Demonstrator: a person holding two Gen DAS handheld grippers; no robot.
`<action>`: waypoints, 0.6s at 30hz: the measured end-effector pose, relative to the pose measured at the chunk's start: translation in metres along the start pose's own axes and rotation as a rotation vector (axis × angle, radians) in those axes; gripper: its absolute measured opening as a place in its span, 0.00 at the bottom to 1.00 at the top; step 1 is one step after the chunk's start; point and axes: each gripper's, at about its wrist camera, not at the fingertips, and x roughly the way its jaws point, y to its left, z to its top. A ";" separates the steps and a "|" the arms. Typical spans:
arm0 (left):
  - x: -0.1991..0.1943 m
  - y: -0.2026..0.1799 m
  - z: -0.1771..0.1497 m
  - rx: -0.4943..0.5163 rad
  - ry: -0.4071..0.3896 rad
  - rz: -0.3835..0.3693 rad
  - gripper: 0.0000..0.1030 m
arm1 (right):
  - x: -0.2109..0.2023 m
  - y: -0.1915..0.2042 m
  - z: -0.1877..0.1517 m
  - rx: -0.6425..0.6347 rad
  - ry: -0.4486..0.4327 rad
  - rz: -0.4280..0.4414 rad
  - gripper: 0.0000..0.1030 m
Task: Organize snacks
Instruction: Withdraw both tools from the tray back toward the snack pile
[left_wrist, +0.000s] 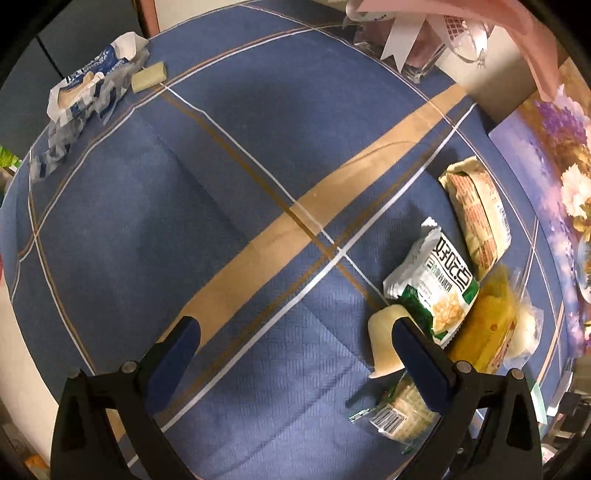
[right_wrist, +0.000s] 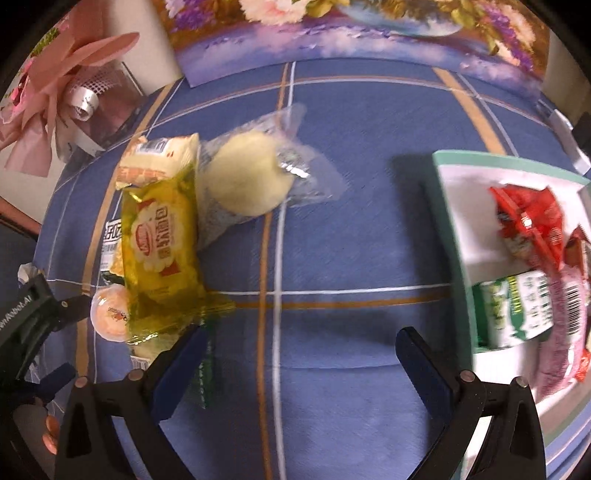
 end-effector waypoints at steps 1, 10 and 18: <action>-0.001 0.001 0.000 -0.001 -0.002 0.002 1.00 | 0.001 0.002 -0.001 -0.001 0.002 0.007 1.00; -0.005 0.020 0.006 -0.020 -0.011 -0.010 1.00 | -0.002 0.031 -0.005 -0.077 -0.035 0.052 1.00; -0.008 0.021 0.010 0.060 -0.035 0.090 1.00 | 0.006 0.055 -0.009 -0.123 -0.022 0.076 1.00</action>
